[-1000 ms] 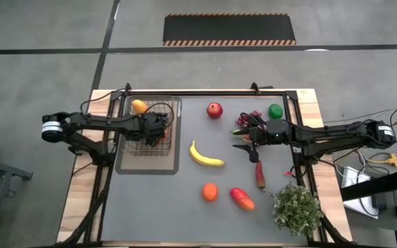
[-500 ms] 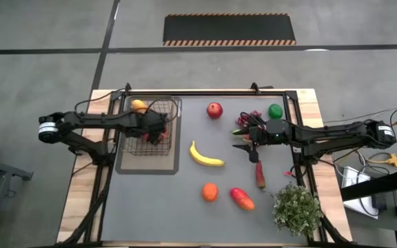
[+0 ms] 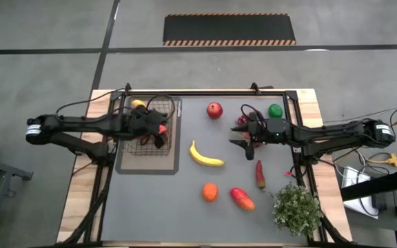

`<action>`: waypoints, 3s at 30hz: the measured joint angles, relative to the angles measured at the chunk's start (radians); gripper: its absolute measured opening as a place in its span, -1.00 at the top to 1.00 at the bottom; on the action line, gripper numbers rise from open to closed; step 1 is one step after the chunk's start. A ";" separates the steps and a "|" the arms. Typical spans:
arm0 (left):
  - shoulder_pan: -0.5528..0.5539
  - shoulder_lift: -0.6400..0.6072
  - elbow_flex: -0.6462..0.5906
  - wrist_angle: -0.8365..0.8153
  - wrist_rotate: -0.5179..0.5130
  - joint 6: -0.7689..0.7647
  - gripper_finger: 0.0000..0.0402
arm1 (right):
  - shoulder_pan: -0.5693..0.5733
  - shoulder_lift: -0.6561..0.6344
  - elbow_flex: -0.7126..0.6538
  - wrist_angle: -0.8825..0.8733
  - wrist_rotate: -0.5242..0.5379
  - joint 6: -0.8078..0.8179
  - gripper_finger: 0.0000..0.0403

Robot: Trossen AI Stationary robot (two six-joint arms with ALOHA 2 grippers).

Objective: Build produce basket
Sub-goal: Put the red pomegranate into the gold wire basket

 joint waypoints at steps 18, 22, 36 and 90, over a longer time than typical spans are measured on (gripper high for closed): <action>-0.106 -0.140 -0.182 0.555 0.001 0.435 -0.76 | -0.021 0.339 0.335 -0.089 0.114 0.060 -0.33; -0.106 -0.139 -0.215 0.609 0.001 0.480 -0.76 | -0.048 0.405 0.431 -0.224 0.275 0.152 -0.51; -0.106 -0.154 -0.285 0.709 0.000 0.539 -0.76 | -0.225 0.743 0.921 -0.879 0.365 0.350 -0.66; -0.106 -0.247 -0.285 0.697 0.000 0.561 -0.75 | -0.277 0.928 1.027 -0.869 0.332 0.341 0.91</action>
